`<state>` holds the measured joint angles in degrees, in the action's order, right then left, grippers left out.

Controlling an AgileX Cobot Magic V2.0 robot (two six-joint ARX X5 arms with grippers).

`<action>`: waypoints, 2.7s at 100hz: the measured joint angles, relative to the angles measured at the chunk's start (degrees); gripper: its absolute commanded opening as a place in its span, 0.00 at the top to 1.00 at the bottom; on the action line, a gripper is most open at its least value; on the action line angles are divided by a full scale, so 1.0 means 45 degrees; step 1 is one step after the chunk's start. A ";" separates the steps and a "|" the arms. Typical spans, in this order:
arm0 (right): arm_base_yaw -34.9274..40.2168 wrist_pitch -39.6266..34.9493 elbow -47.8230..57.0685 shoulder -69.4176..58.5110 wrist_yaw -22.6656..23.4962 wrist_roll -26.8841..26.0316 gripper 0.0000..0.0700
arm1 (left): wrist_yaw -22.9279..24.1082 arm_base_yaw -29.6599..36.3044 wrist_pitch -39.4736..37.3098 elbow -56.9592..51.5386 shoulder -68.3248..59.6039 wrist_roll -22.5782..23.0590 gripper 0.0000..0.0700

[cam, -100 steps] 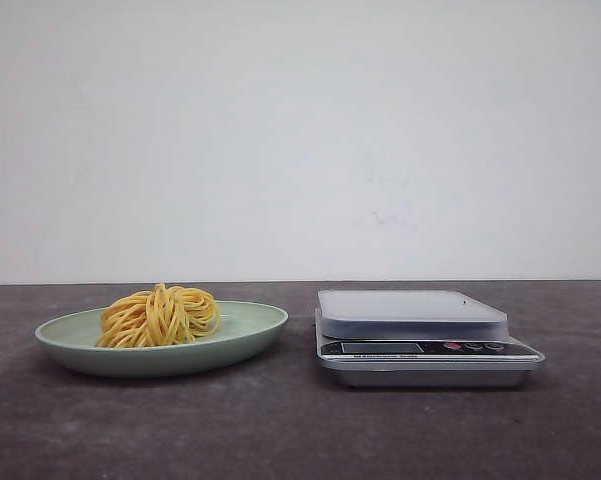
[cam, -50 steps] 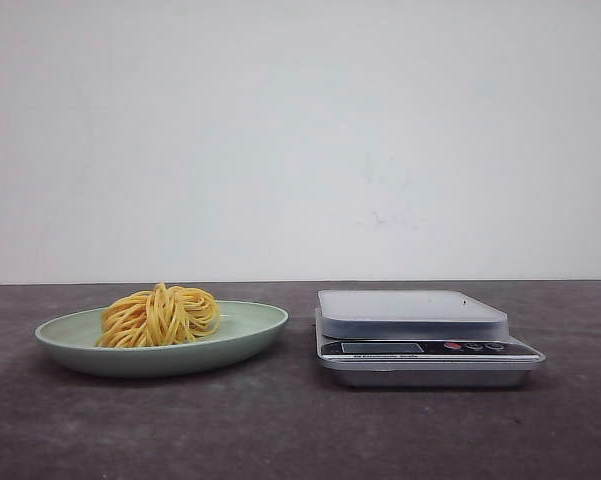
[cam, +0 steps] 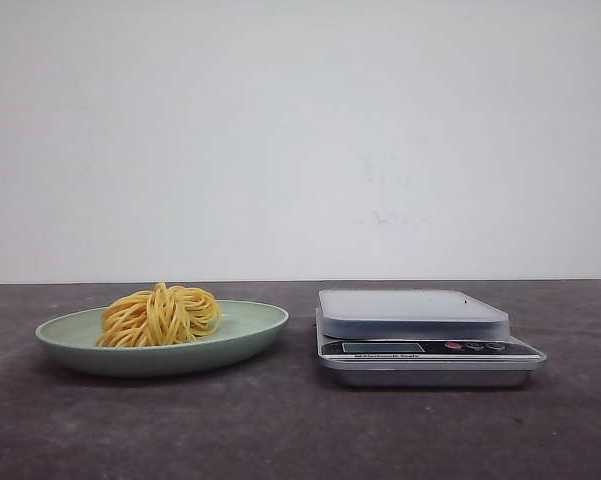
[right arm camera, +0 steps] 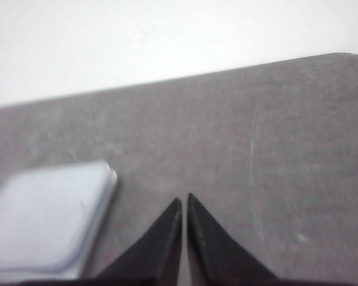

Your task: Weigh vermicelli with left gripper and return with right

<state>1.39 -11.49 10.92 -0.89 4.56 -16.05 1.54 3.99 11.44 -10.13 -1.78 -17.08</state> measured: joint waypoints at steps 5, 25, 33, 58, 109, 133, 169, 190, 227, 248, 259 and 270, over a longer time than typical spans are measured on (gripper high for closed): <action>0.0000 -0.0452 0.0942 -0.0170 0.0010 -0.0151 0.99 | 0.0000 0.0000 0.0272 -0.1025 -0.0233 -0.0296 0.98; 0.0000 -0.3327 0.4012 -0.1637 0.0355 0.0019 0.46 | -0.0248 0.0000 0.2074 -0.4532 -0.2215 -0.0350 0.46; 0.0000 -0.3881 0.4745 -0.2025 0.0835 0.0146 0.38 | -0.0801 0.0000 0.2346 -0.5265 -0.2846 -0.0248 0.42; 0.0000 -0.4663 0.6091 -0.2166 0.2074 0.0301 0.27 | -0.2521 0.0136 0.2419 -0.6008 -0.4410 -0.0015 0.42; 0.0000 -0.6062 0.7494 -0.3512 0.3434 0.0617 0.27 | -0.3366 0.2594 0.2817 -0.9578 -1.3984 -0.0053 0.42; 0.0000 -0.6261 0.7494 -0.3570 0.3648 0.0617 0.27 | -0.2477 0.3623 0.2754 -1.0312 -1.7447 0.0000 0.42; 0.0000 -0.6683 0.7494 -0.3575 0.3711 0.0617 0.27 | -0.1472 0.4682 0.1515 -1.0331 -1.9958 0.0214 0.42; 0.0000 -0.6931 0.7494 -0.3575 0.3716 0.0617 0.27 | -0.1015 0.5081 0.1277 -1.0331 -2.0468 0.0223 0.46; 0.0000 -0.7028 0.7494 -0.3575 0.3750 0.0617 0.27 | -0.0617 0.5144 0.1214 -1.0331 -2.0623 0.0267 1.00; 0.0000 -0.7009 0.7533 -0.3575 0.3750 0.0617 0.27 | -0.0675 0.5144 0.1375 -1.0443 -2.0623 0.0282 1.00; 0.0000 -0.7019 0.7543 -0.3575 0.3750 0.0617 0.27 | -0.1030 0.5144 0.1681 -1.0802 -2.0599 0.0277 1.00; 0.0000 -0.7028 0.7543 -0.3575 0.3745 0.0617 0.27 | -0.1282 0.5183 0.2035 -1.1191 -2.0079 0.0277 1.00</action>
<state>1.39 -43.11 44.86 -16.97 21.41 -13.28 -4.23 27.31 20.60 -60.49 -92.14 -15.84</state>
